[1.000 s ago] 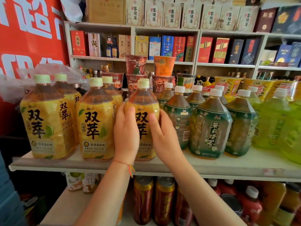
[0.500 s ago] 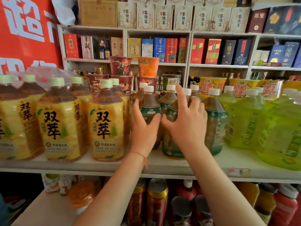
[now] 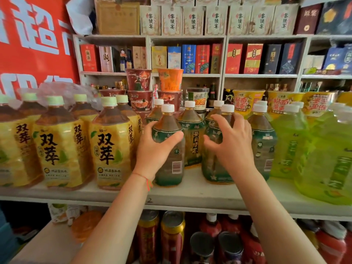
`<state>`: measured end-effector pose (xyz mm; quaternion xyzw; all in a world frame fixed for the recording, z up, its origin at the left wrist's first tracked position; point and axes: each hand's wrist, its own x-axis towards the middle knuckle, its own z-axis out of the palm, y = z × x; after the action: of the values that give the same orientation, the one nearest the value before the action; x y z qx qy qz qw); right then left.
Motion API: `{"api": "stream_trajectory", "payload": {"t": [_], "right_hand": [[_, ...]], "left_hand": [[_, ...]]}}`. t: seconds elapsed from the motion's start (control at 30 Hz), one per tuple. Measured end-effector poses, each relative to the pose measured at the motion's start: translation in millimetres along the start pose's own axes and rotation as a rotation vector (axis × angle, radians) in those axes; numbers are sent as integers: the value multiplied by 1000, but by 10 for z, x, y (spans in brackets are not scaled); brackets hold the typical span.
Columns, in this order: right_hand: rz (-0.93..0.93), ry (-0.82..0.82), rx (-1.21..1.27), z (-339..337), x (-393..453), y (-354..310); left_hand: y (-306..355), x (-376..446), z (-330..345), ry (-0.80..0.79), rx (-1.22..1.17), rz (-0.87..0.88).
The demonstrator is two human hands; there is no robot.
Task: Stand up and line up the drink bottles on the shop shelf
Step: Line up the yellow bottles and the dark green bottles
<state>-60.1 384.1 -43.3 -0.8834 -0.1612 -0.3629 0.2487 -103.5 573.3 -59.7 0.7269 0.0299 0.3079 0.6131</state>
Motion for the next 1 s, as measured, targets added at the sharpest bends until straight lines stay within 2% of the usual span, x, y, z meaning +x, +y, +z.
{"api": "stream_trajectory", "payload": {"t": [0.17, 0.5, 0.77, 1.0], "right_hand": [[9, -33, 53, 24, 72, 35], [25, 34, 66, 95, -31, 2], [104, 47, 370, -21, -29, -62], [28, 76, 296, -4, 92, 116]], "left_hand": [[12, -95, -46, -238, -137, -61], [8, -104, 81, -320, -253, -162], [2, -236, 255, -213, -283, -112], [10, -176, 386, -188, -270, -114]]}}
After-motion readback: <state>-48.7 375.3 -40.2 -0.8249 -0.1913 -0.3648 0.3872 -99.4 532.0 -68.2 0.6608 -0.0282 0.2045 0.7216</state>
